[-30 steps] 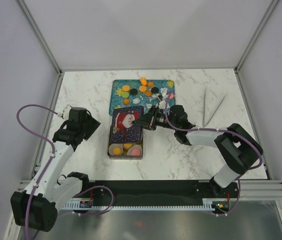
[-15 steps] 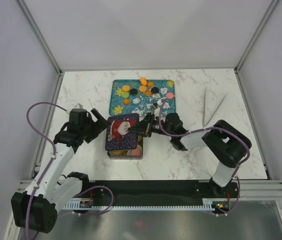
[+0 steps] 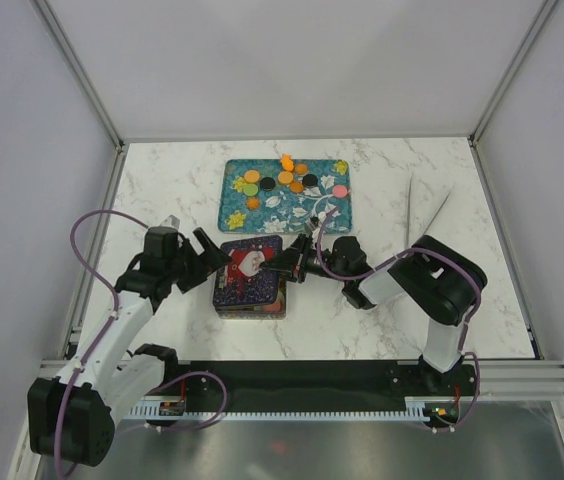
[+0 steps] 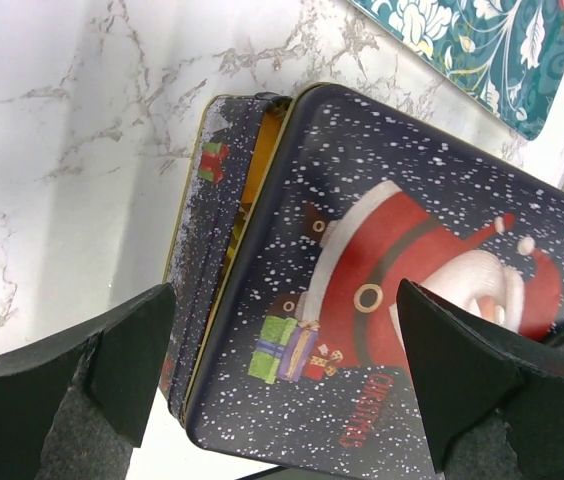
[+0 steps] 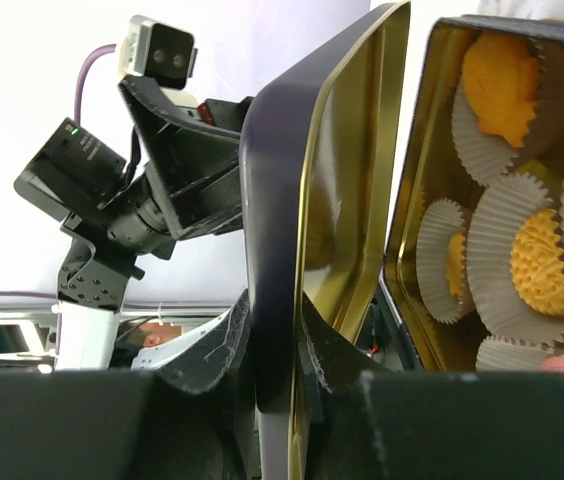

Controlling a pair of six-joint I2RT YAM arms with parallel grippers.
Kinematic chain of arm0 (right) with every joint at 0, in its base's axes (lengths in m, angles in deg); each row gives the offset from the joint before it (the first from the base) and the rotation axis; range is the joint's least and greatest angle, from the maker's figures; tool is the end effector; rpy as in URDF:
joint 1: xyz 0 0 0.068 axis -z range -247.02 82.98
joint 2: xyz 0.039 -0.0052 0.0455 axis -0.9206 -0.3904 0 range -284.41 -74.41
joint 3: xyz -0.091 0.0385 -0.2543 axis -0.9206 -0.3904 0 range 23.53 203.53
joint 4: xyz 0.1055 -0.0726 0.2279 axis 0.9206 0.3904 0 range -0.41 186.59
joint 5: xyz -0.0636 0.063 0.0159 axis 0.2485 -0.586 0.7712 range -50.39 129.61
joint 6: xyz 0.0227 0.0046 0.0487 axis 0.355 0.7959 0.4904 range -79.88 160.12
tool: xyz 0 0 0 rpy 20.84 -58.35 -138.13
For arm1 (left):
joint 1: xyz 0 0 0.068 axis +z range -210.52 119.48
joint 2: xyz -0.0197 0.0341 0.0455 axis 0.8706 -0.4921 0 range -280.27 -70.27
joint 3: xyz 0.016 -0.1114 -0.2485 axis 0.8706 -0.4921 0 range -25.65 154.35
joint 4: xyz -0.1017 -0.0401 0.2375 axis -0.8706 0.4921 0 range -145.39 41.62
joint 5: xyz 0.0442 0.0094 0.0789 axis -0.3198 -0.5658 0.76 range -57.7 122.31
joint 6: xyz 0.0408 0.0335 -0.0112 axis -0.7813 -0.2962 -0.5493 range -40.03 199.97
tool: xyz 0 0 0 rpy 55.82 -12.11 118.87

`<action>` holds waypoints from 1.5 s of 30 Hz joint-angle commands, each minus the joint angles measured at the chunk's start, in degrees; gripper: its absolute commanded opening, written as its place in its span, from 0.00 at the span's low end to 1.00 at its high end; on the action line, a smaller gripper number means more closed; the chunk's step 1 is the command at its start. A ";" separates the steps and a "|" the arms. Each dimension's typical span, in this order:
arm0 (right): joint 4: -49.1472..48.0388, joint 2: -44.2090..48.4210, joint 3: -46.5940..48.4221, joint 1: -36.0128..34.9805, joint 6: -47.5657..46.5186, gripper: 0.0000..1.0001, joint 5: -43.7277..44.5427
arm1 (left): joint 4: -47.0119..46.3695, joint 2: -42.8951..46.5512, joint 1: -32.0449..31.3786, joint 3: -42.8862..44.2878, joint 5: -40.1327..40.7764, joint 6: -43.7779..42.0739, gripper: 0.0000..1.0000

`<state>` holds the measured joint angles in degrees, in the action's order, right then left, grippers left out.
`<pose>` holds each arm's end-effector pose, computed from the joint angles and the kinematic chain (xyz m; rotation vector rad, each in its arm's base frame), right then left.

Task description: Pack the cookies

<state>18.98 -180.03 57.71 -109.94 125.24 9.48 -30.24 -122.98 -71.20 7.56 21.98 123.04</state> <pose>0.2301 0.2383 0.1531 0.2247 2.0546 2.0054 0.1842 -0.0411 0.2216 -0.5903 2.3623 -0.6557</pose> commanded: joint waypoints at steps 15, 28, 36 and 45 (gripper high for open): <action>-15.43 -5.29 -0.24 -0.24 4.09 0.06 -0.81 | -5.11 -0.81 0.04 -3.24 -2.15 -3.43 1.00; -19.38 -5.47 -3.23 1.60 5.05 0.13 -0.81 | -5.90 -4.77 0.04 -3.94 -1.27 -5.01 0.99; -19.57 -3.98 -6.31 3.54 4.35 0.27 -1.86 | -7.22 -6.44 -0.22 -4.03 -1.63 -5.19 0.98; -20.88 -3.54 -9.38 5.47 4.26 0.36 -2.83 | -7.92 -8.38 -1.45 -3.94 -0.84 -5.28 0.98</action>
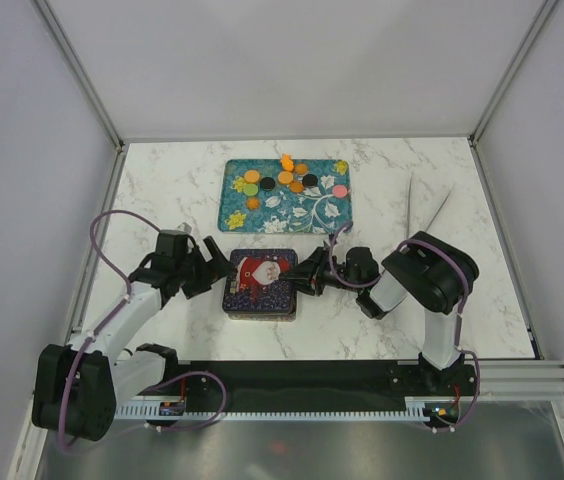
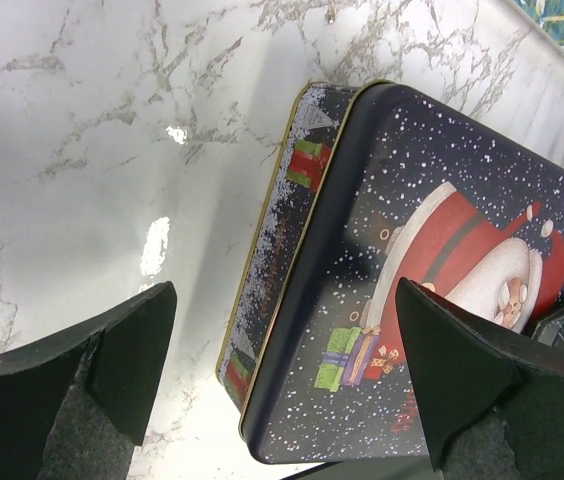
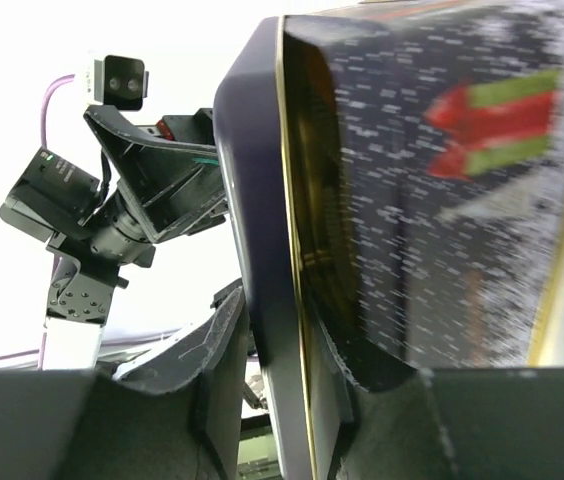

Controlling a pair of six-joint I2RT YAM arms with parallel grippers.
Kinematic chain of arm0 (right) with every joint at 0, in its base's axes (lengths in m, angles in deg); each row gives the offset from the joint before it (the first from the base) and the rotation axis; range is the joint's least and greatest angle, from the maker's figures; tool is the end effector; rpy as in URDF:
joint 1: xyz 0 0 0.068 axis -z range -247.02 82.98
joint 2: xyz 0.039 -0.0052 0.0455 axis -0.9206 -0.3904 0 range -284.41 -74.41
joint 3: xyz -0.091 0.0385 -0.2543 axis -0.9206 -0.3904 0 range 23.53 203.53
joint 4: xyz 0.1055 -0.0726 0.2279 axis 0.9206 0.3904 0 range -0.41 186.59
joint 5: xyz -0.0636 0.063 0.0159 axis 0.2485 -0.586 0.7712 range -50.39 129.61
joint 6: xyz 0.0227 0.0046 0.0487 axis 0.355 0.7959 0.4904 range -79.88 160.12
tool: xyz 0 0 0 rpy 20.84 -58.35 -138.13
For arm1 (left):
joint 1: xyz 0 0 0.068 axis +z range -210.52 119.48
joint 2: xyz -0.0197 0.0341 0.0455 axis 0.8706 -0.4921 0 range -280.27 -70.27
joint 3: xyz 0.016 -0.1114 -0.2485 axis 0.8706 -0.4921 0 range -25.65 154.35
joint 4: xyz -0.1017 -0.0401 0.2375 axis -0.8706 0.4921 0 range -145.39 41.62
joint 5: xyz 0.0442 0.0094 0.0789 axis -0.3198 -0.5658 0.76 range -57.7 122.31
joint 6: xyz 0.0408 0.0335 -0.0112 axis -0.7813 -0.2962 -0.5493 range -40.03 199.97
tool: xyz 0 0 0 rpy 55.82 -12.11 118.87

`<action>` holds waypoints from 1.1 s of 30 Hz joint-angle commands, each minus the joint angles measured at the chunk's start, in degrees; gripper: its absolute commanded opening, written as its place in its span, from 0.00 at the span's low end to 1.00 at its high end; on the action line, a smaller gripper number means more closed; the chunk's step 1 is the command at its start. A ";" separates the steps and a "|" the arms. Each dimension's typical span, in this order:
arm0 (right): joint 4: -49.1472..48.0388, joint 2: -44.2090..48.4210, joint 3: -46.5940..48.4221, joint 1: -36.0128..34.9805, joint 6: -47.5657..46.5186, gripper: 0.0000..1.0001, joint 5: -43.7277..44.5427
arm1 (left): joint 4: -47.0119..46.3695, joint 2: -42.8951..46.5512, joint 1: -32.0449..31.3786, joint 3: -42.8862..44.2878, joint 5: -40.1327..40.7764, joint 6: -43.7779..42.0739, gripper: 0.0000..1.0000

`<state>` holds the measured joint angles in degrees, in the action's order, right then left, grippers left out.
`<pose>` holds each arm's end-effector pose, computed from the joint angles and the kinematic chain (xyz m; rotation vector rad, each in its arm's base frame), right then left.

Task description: Pack the cookies

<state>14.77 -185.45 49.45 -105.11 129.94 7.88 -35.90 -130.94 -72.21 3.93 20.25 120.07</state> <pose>0.2230 0.1985 0.1022 0.4915 2.2135 1.9295 0.1950 -0.0478 0.1844 -0.5295 2.4836 -0.6381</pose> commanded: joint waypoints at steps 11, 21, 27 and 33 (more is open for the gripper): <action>-16.40 3.99 -5.52 5.21 -1.40 0.38 -3.34 | -2.96 -2.09 -2.11 0.30 1.59 -1.60 0.98; -10.08 7.94 -7.98 7.50 -6.41 0.44 -3.43 | -3.05 -4.55 -5.72 2.76 2.83 -1.51 0.98; 3.35 14.78 -6.93 7.76 -13.70 0.49 -1.68 | -1.47 -6.39 -6.51 5.31 3.26 -3.36 0.98; 33.05 24.02 -2.01 7.85 -27.49 0.54 3.59 | 0.55 -7.28 -6.69 7.24 4.14 -4.76 0.98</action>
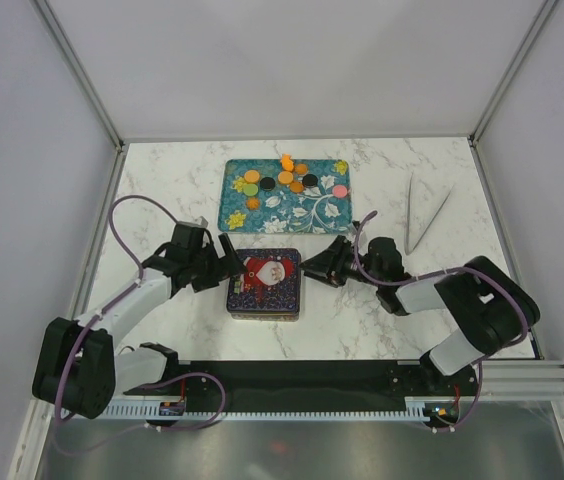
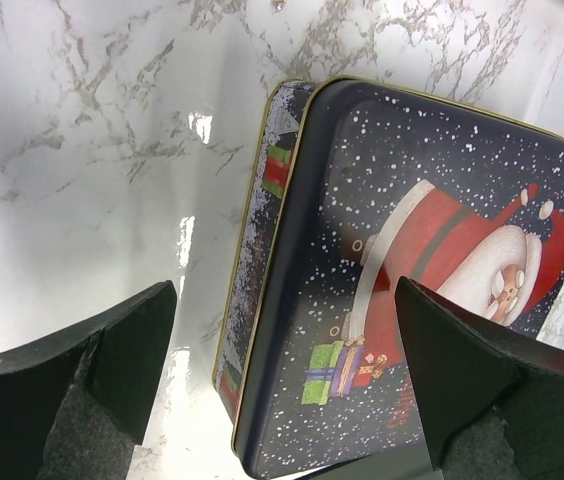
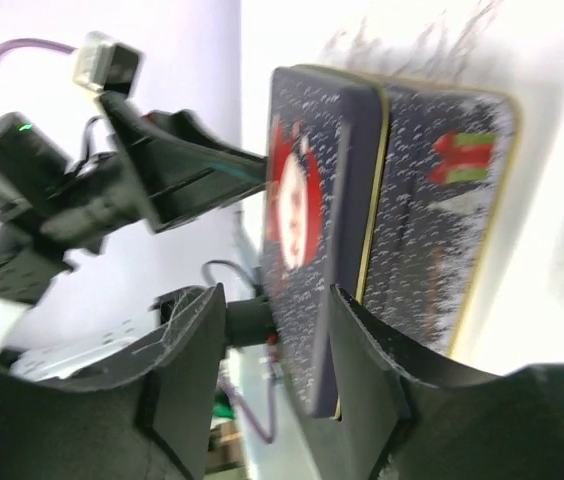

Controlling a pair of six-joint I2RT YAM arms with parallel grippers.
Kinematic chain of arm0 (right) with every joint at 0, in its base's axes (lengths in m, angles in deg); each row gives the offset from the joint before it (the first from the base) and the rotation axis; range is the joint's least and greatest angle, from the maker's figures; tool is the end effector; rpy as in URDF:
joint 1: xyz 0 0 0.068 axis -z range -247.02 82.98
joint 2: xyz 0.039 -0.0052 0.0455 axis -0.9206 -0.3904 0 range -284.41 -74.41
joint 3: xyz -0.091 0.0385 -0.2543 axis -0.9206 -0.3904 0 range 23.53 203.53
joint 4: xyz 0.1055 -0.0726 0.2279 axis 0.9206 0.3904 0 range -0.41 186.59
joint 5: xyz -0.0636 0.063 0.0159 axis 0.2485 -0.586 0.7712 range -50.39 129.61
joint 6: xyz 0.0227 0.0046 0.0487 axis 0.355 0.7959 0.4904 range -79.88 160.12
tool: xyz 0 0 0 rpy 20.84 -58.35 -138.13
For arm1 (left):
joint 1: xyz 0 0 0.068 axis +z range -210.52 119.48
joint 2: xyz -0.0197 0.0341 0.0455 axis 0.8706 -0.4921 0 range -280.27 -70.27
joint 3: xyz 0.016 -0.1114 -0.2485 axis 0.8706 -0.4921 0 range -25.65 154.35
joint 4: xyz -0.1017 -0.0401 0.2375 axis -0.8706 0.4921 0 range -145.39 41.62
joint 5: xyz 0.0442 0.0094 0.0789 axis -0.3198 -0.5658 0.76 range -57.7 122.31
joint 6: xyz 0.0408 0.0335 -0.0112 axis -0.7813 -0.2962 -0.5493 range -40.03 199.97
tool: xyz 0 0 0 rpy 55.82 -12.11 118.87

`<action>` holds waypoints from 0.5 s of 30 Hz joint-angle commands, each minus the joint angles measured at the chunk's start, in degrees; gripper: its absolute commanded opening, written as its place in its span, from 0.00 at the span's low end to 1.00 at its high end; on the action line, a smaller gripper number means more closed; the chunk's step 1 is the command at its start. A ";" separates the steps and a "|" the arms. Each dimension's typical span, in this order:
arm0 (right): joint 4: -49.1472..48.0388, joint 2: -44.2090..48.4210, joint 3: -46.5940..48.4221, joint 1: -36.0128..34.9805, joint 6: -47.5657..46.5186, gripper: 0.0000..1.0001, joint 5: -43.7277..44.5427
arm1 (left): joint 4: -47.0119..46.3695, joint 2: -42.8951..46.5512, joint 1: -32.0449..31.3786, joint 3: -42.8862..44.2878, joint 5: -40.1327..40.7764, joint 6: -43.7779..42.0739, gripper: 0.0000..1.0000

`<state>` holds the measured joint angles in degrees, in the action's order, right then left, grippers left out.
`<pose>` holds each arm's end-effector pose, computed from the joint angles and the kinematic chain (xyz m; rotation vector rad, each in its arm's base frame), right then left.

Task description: Pack the cookies

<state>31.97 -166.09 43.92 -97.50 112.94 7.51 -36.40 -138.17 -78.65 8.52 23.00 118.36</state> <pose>0.2183 0.1504 0.1400 0.3178 2.1445 1.6806 0.2110 -0.0750 0.1851 -0.3838 2.5512 -0.5968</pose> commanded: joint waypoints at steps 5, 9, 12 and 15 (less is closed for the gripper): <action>30.27 7.83 9.66 0.16 -18.14 0.59 7.57 | 1.58 -1.44 -0.50 4.32 0.60 -3.67 0.98; 36.52 7.04 13.01 -0.19 -21.57 0.66 8.63 | 1.85 -2.58 -1.12 5.11 0.42 -3.94 0.98; 38.63 6.16 14.68 -0.98 -23.51 0.71 9.68 | 1.85 -3.38 -1.91 5.46 -0.02 -3.85 0.98; 39.52 5.20 15.83 -2.12 -24.74 0.72 10.47 | 1.85 -3.56 -2.26 5.64 -0.37 -3.76 0.98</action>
<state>68.25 -159.92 57.18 -98.53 92.20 16.19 -34.39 -141.43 -80.34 11.82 23.05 116.92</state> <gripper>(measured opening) 0.714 0.982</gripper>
